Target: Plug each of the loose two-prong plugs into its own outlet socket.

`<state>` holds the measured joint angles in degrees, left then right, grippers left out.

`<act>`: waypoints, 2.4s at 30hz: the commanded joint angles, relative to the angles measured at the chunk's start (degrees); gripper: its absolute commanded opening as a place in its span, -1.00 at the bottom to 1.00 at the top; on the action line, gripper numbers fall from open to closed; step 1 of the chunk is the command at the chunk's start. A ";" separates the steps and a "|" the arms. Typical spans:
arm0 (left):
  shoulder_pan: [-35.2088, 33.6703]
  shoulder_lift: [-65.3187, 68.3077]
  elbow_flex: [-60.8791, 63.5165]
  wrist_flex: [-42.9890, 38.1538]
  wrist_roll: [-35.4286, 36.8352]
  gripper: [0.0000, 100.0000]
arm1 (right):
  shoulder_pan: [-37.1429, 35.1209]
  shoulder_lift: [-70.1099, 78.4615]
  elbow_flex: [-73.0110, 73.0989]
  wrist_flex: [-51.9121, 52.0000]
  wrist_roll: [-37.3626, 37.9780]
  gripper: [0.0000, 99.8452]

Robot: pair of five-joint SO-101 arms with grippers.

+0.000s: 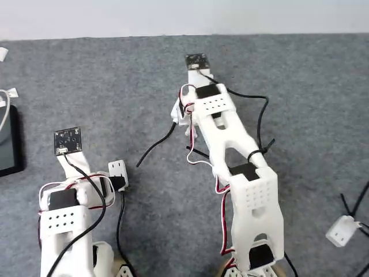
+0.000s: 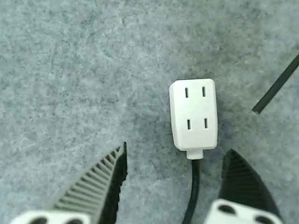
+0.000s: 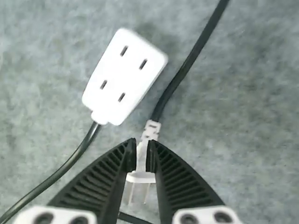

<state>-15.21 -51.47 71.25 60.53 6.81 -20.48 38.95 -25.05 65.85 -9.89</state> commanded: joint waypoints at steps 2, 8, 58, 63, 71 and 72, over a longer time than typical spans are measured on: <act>-0.18 0.18 -0.66 -1.49 -0.44 -0.52 | -1.27 1.01 -3.16 1.10 -0.35 -0.91; -0.18 0.18 -0.48 -1.49 -0.44 -0.52 | -1.10 1.89 -3.52 1.36 -0.35 -0.91; -0.09 0.26 0.13 -1.58 -0.53 -0.52 | 1.54 9.10 -13.71 1.98 0.00 -0.85; -0.09 0.26 0.13 -1.58 -0.53 -0.52 | 1.36 12.35 -18.64 5.85 0.09 -0.85; -0.09 0.26 0.13 -1.58 -0.53 -0.52 | 1.27 19.12 -29.63 12.70 2.90 -0.99; -0.09 0.26 0.13 -1.58 -0.53 -0.52 | 1.27 19.82 -30.95 13.93 3.43 -0.98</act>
<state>-15.21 -51.30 71.96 60.53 6.81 -18.46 58.20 -50.64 76.84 -8.57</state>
